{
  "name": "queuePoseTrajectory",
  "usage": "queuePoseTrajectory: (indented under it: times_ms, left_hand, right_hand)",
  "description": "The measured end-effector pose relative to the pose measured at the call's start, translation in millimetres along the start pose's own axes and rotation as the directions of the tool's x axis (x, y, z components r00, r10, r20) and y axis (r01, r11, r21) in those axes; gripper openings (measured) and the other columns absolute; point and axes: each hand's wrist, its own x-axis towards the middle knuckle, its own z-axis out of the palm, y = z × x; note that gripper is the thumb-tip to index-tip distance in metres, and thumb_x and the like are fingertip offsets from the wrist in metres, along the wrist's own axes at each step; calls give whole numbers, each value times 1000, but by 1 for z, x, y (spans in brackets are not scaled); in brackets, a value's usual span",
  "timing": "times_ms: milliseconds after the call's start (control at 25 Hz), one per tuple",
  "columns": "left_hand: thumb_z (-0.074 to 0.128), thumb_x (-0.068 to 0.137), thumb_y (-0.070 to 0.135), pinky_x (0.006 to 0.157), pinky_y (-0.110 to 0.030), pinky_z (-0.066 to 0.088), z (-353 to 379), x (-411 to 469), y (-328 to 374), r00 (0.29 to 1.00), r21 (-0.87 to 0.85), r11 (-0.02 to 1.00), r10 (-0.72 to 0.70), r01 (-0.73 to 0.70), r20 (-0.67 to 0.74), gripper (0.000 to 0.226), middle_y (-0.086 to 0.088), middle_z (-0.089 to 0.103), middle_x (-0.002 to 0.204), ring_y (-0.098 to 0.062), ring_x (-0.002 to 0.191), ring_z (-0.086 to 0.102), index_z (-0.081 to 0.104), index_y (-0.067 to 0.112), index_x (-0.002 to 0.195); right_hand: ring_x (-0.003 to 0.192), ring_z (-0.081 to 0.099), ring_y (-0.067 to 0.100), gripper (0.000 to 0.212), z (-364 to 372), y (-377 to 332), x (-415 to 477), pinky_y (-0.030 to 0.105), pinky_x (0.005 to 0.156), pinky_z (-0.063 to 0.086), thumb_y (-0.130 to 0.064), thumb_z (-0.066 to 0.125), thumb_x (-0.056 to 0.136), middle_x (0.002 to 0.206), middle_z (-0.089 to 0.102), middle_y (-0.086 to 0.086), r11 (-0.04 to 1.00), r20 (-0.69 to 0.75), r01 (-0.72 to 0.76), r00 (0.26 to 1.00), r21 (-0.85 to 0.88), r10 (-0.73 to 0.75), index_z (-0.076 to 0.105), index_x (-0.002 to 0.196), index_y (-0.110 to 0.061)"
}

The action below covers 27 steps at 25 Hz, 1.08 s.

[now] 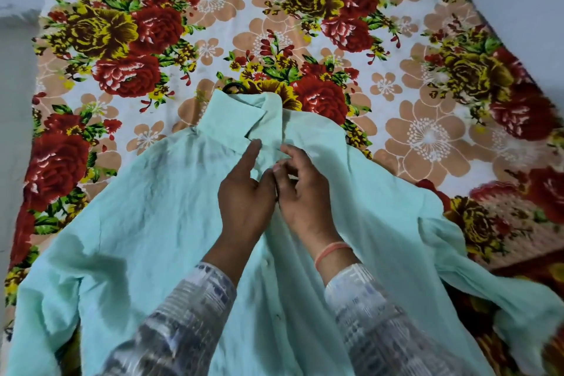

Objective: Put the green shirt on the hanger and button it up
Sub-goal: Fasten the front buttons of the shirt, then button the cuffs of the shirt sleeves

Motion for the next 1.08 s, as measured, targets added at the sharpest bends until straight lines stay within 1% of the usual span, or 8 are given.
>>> queuePoseTrajectory:
  times_ms: [160, 280, 440, 560, 680, 840, 960, 1080]
  left_hand:
    - [71, 97, 24, 87, -40, 62, 39, -45, 25, 992, -83, 995, 57, -48, 113, 42, 12, 83, 105, -12, 70, 73, 72, 42, 135]
    - [71, 97, 21, 92, -44, 63, 72, -77, 31, 970, -116, 991, 94, -70, 224, 34, 21, 81, 106, -1, 85, 73, 76, 41, 124]
    - [66, 94, 26, 92, -49, 65, 144, -147, 38, 912, -129, 990, 101, -54, 397, 29, 15, 83, 104, -7, 97, 78, 80, 34, 118]
    - [71, 88, 31, 90, -50, 66, 196, -208, 38, 865, -111, 994, 76, -24, 496, 21, 13, 84, 98, -11, 94, 80, 82, 32, 106]
    - [82, 83, 44, 82, -46, 65, 235, -270, 45, 806, -5, 1000, 17, -18, 592, 20, 8, 80, 84, -14, 83, 77, 75, 26, 88]
    - [87, 77, 59, 81, -44, 61, 280, -320, 54, 810, 201, 978, -159, 52, 565, 51, 2, 72, 94, -20, 89, 71, 64, 20, 102]
    - [86, 77, 43, 87, -54, 64, 299, -330, 58, 842, 67, 969, -241, 239, 483, 41, -5, 75, 102, -28, 94, 75, 65, 19, 104]
    - [74, 94, 13, 79, -46, 63, 305, -340, 67, 827, -239, 868, -280, 435, 487, 20, -15, 78, 111, -36, 98, 77, 64, 5, 110]
  right_hand:
    - [119, 68, 13, 37, -58, 16, -35, 44, 98, 59, -34, 58, 105, 121, 73, -3, 998, -159, -25, 987, -49, 16, 61, 141, -26]
    - [121, 67, 13, 38, -99, 37, -65, 46, 101, 57, -35, 60, 105, 123, 73, -3, 992, -247, -111, 965, -65, 92, 61, 142, -25]
    - [119, 68, 22, 37, -174, 77, -117, 45, 103, 56, -26, 61, 101, 125, 73, 4, 980, -403, -151, 911, -128, 87, 67, 136, -15]
    - [108, 66, 31, 30, -249, 112, -175, 42, 96, 53, -2, 63, 84, 112, 73, 10, 934, -619, -224, 786, -279, 3, 73, 112, -9]
    - [103, 60, 26, 38, -321, 162, -222, 36, 92, 48, 1, 63, 73, 109, 69, 14, 859, -745, -471, 642, -199, 180, 72, 109, -9]
    - [116, 67, 33, 69, -358, 207, -226, 46, 95, 57, -32, 68, 73, 125, 70, 15, 732, -405, -678, 689, -68, 601, 56, 138, -14]
    - [99, 76, 30, 35, -364, 209, -227, 49, 82, 63, -31, 72, 80, 103, 80, 4, 777, -268, -629, 746, 21, 610, 72, 113, -19]
    - [86, 80, 27, 7, -393, 197, -238, 49, 75, 65, -23, 78, 90, 91, 82, 1, 672, -207, -528, 686, 519, 698, 79, 94, -17]
